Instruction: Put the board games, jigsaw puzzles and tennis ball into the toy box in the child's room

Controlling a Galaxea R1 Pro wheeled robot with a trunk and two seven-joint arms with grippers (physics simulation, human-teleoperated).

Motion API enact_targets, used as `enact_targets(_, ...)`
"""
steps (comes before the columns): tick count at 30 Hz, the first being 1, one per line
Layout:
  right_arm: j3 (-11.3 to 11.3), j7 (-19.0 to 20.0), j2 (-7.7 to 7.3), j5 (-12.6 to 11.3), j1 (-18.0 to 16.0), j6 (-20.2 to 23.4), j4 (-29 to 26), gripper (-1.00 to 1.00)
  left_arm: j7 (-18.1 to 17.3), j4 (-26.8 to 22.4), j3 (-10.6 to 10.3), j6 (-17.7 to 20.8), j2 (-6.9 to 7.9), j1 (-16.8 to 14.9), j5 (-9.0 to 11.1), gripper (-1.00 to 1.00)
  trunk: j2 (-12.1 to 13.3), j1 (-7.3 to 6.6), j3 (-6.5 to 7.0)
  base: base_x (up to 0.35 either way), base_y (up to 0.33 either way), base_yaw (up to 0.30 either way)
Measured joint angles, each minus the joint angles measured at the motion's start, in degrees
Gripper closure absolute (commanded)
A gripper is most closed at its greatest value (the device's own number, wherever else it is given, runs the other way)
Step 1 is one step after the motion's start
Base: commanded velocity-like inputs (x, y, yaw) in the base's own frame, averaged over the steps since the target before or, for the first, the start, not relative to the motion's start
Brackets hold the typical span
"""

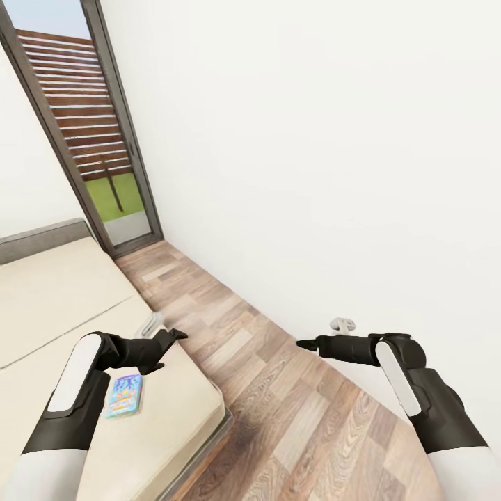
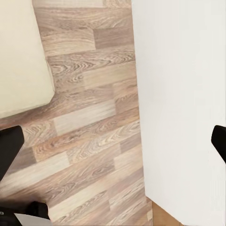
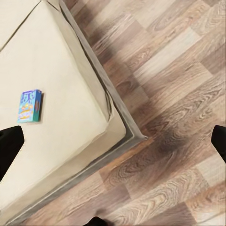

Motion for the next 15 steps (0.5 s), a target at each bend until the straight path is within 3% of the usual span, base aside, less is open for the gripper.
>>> enact_targets(10,0.0,0.0,0.0,-0.03,0.0,0.0,0.03,-1.0,0.0,0.08,0.02,0.0,0.0,-0.01,0.0,-1.0,0.0,0.01,0.0,0.036,0.018,0.294)
enact_targets(15,-0.05,0.0,0.0,-0.06,0.04,0.0,-0.02,-1.0,0.01,0.09,-0.01,0.0,0.0,-0.04,-0.03,-1.0,0.0,0.01,0.0,0.009,0.005,0.181)
